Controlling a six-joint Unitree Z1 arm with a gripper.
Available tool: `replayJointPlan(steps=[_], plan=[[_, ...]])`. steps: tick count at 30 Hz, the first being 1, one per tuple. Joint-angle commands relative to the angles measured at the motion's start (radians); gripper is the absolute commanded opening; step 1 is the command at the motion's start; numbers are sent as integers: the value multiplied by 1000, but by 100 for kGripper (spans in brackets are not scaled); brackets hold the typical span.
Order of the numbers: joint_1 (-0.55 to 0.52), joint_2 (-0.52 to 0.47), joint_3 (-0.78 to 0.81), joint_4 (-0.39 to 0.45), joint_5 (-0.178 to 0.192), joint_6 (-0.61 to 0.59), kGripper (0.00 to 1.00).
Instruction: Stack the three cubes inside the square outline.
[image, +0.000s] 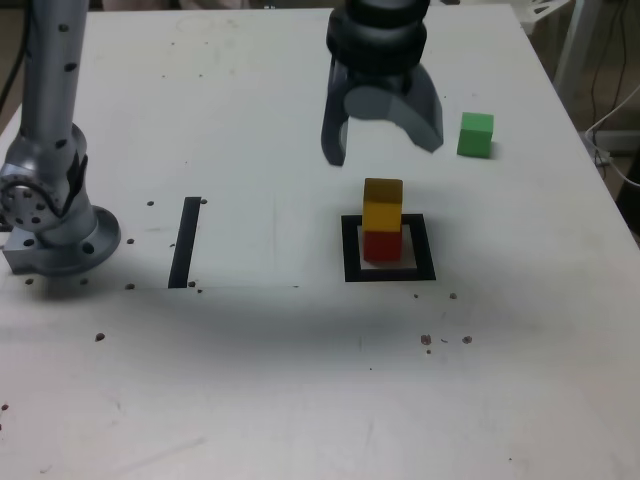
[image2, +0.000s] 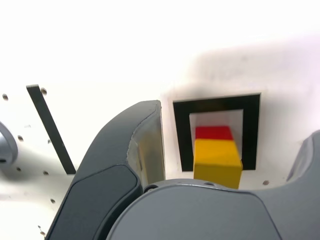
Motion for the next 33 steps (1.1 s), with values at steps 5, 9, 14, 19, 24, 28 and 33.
replayJointPlan(steps=[5, 9, 14, 19, 24, 28, 33], plan=[[113, 43, -87, 23, -3, 131, 99], [178, 106, -191, 51, -9, 216, 99], [219, 203, -350, 93, -10, 295, 99], [226, 280, -462, 122, -14, 323, 99], [226, 349, -541, 137, -26, 332, 99], [226, 400, -598, 149, -30, 338, 99], [226, 453, -664, 160, -30, 346, 99]])
